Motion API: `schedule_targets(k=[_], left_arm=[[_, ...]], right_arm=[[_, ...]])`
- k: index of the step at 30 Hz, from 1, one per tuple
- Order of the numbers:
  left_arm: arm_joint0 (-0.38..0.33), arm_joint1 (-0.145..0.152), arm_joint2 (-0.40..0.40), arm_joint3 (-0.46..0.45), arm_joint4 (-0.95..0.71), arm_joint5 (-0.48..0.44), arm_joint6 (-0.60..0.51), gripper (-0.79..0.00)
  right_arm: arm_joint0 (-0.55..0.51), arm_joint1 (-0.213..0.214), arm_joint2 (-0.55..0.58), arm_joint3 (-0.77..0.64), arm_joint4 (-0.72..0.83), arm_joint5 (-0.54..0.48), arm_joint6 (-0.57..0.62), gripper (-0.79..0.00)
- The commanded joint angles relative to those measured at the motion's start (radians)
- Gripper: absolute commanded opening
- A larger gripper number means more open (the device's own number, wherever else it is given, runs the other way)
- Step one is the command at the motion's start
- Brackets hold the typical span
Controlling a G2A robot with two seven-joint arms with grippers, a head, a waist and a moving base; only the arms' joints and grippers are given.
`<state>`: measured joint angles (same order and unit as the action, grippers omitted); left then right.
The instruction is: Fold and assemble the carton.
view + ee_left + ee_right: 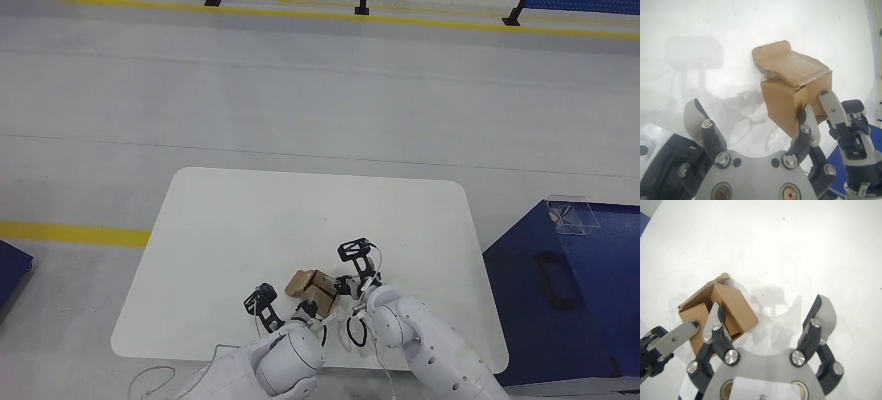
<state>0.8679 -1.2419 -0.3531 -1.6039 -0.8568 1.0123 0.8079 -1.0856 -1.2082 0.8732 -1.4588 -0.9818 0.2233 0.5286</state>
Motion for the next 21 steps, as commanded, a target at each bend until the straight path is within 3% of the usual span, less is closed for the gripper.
schedule_targets(k=[1, 9, 14, 16, 21], left_arm=[[-0.003, -0.006, 0.010, -0.006, -0.009, 0.000, 0.000, 0.000], [-0.012, -0.028, 0.036, -0.016, 0.011, 0.000, 0.000, 0.000], [0.051, -0.012, -0.096, -0.091, 0.067, -0.006, 0.007, 0.000], [0.051, -0.012, -0.096, -0.091, 0.067, -0.006, 0.007, 0.000], [0.051, -0.012, -0.096, -0.091, 0.067, -0.006, 0.007, 0.000]], right_arm=[[0.005, -0.003, -0.003, 0.003, -0.009, -0.005, -0.001, 0.000], [0.030, -0.018, -0.022, 0.025, -0.079, -0.027, -0.055, 0.000], [-0.009, -0.016, 0.046, -0.010, -0.011, -0.034, -0.126, 0.000], [-0.034, -0.013, 0.086, -0.032, 0.073, -0.062, -0.123, 0.000], [-0.034, -0.013, 0.086, -0.032, 0.073, -0.062, -0.123, 0.000]])
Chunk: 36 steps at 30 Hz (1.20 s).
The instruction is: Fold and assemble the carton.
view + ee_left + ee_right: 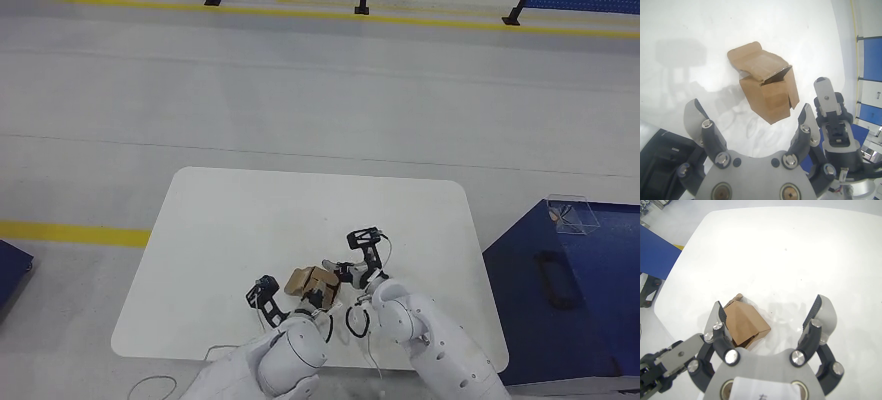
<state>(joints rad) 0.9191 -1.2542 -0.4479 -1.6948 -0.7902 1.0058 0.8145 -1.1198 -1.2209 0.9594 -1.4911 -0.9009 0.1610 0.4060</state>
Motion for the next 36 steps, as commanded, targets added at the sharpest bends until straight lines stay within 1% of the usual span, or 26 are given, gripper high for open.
schedule_targets(k=[1, 2, 3, 4, 6, 9, 13, 14, 21, 22, 23, 24, 26, 29, 32, 34, 36], left_arm=[[0.002, 0.000, -0.007, -0.004, -0.005, -0.014, -0.008, 0.000], [0.008, 0.001, -0.029, -0.013, -0.016, -0.055, -0.028, 0.000], [0.019, 0.004, -0.061, -0.028, -0.016, -0.114, -0.041, 0.000], [0.039, 0.011, -0.078, -0.041, 0.006, -0.153, -0.053, 0.000], [0.083, 0.025, -0.103, -0.055, 0.056, -0.235, -0.092, 0.000], [0.163, 0.049, -0.167, -0.058, 0.096, -0.404, -0.168, 0.000], [0.261, 0.070, -0.245, -0.048, 0.192, -0.656, -0.192, 0.000], [0.276, 0.071, -0.251, -0.045, 0.215, -0.696, -0.183, 0.000], [0.276, 0.071, -0.251, -0.045, 0.215, -0.696, -0.183, 0.000], [0.276, 0.071, -0.251, -0.045, 0.215, -0.696, -0.183, 0.000], [0.281, 0.070, -0.260, -0.030, 0.219, -0.698, -0.167, 0.000], [0.285, 0.065, -0.263, -0.019, 0.223, -0.712, -0.144, 0.000], [0.298, 0.051, -0.263, 0.011, 0.175, -0.757, -0.144, 0.000], [0.308, 0.029, -0.279, 0.080, 0.084, -0.874, -0.134, 0.000], [0.308, 0.008, -0.282, 0.143, 0.008, -0.970, -0.182, 0.000], [0.311, -0.003, -0.282, 0.172, 0.012, -1.043, -0.185, 0.000], [0.312, -0.015, -0.272, 0.196, 0.033, -1.096, -0.174, 0.000]], right_arm=[[0.000, 0.000, 0.000, 0.000, -0.008, 0.000, 0.000, 0.000], [-0.004, 0.000, 0.001, 0.002, -0.013, 0.002, -0.007, 0.000], [-0.008, 0.001, 0.003, 0.008, -0.047, 0.021, -0.026, 0.000], [-0.015, 0.000, 0.003, 0.003, -0.076, 0.049, -0.059, 0.000], [-0.035, -0.004, 0.000, -0.004, -0.084, 0.079, -0.101, 0.000], [-0.062, -0.006, 0.012, -0.018, -0.104, 0.108, -0.156, 0.000], [-0.105, -0.008, 0.042, -0.052, -0.091, 0.133, -0.238, 0.000], [-0.114, -0.009, 0.050, -0.064, -0.074, 0.121, -0.259, 0.000], [-0.121, -0.009, 0.051, -0.070, -0.065, 0.100, -0.267, 0.000], [-0.124, -0.009, 0.038, -0.069, -0.086, 0.078, -0.259, 0.000], [-0.123, -0.010, 0.026, -0.066, -0.126, 0.079, -0.267, 0.000], [-0.123, -0.013, 0.015, -0.064, -0.167, 0.102, -0.294, 0.000], [-0.129, -0.020, -0.014, -0.054, -0.202, 0.122, -0.318, 0.000], [-0.125, -0.030, -0.044, -0.027, -0.233, 0.127, -0.334, 0.000], [-0.120, -0.041, -0.069, 0.005, -0.269, 0.155, -0.351, 0.000], [-0.114, -0.047, -0.079, 0.021, -0.274, 0.156, -0.349, 0.000], [-0.109, -0.052, -0.083, 0.035, -0.278, 0.158, -0.349, 0.000]])
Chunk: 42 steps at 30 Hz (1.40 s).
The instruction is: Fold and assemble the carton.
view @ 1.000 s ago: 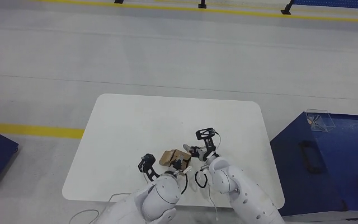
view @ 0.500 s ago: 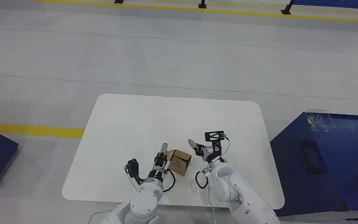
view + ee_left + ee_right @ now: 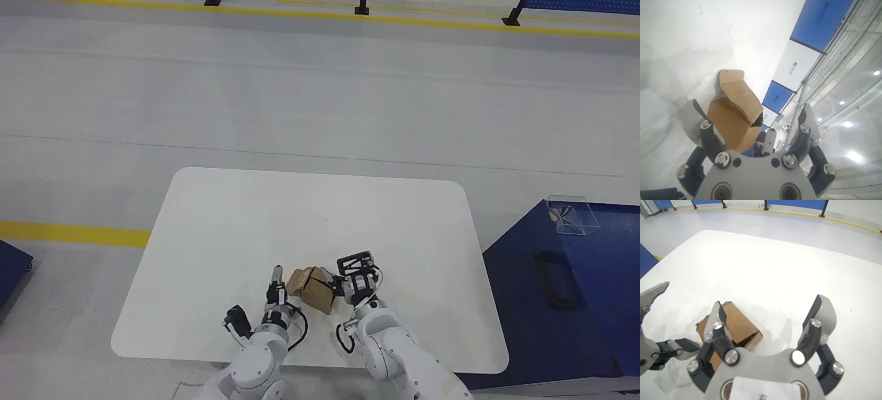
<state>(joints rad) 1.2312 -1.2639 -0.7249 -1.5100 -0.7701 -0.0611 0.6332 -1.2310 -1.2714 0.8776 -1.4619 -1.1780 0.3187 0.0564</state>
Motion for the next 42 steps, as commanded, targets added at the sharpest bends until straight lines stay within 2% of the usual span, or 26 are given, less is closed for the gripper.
schedule_targets(k=[1, 4, 7, 12, 22, 27, 33, 38, 42], left_arm=[[-0.002, -0.012, 0.009, 0.025, 0.025, -0.052, 0.018, 0.000], [-0.015, -0.034, 0.025, 0.071, 0.052, -0.107, 0.042, 0.000], [-0.040, -0.055, 0.033, 0.122, 0.022, -0.112, 0.012, 0.000], [-0.065, -0.087, 0.041, 0.195, 0.049, -0.171, 0.024, 0.000], [-0.089, -0.129, 0.019, 0.285, 0.078, -0.232, -0.009, 0.000], [-0.056, -0.136, 0.007, 0.264, 0.125, -0.239, -0.039, 0.000], [0.016, -0.133, -0.014, 0.162, 0.205, -0.220, -0.053, 0.000], [0.071, -0.133, -0.016, 0.079, 0.283, -0.151, -0.046, 0.000], [0.085, -0.138, -0.017, 0.052, 0.295, -0.092, -0.070, 0.000]], right_arm=[[0.004, -0.004, -0.004, 0.011, -0.005, -0.001, 0.005, 0.000], [0.009, -0.011, -0.012, 0.022, -0.020, 0.001, 0.015, 0.000], [0.009, -0.016, -0.018, 0.026, -0.038, 0.000, 0.026, 0.000], [0.005, -0.023, -0.022, 0.035, -0.071, -0.002, 0.042, 0.000], [-0.007, -0.033, -0.004, 0.040, -0.094, -0.009, 0.043, 0.000], [-0.035, -0.033, 0.044, 0.004, -0.065, 0.004, -0.009, 0.000], [-0.069, -0.019, 0.146, -0.026, -0.045, -0.006, -0.003, 0.000], [-0.096, -0.011, 0.209, -0.055, -0.044, -0.017, 0.012, 0.000], [-0.117, -0.007, 0.247, -0.072, -0.047, -0.019, 0.024, 0.000]])
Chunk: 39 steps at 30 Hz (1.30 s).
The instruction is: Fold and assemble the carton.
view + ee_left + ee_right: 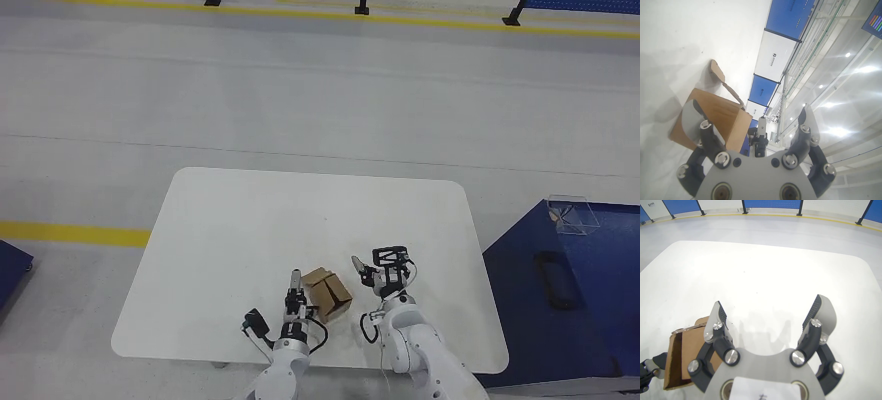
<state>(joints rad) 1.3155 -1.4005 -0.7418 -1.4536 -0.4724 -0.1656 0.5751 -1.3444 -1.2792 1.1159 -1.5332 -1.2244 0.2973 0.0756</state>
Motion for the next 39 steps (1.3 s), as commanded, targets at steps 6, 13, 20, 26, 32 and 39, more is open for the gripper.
schedule_targets(k=[6, 13, 20, 26, 32, 39], left_arm=[[-0.023, -0.021, 0.014, 0.025, -0.012, 0.069, -0.081, 0.000], [-0.090, -0.071, 0.091, 0.097, -0.004, 0.129, -0.099, 0.000], [-0.138, -0.116, 0.118, 0.165, -0.003, 0.073, -0.116, 0.000], [-0.161, -0.141, 0.120, 0.224, 0.012, 0.036, -0.148, 0.000], [-0.082, -0.119, 0.061, 0.167, 0.091, 0.013, -0.163, 0.000], [0.070, -0.072, -0.081, 0.025, 0.148, -0.056, -0.191, 0.000]], right_arm=[[-0.026, 0.007, 0.079, -0.019, 0.015, -0.005, 0.032, 0.000], [-0.051, 0.010, 0.117, -0.036, 0.021, -0.034, 0.042, 0.000], [-0.055, 0.005, 0.117, -0.032, 0.020, -0.048, 0.041, 0.000], [-0.049, 0.001, 0.115, -0.025, 0.016, -0.057, 0.040, 0.000], [-0.048, -0.006, 0.082, -0.029, 0.000, -0.091, 0.025, 0.000], [0.003, -0.026, -0.001, 0.042, -0.043, -0.072, 0.040, 0.000]])
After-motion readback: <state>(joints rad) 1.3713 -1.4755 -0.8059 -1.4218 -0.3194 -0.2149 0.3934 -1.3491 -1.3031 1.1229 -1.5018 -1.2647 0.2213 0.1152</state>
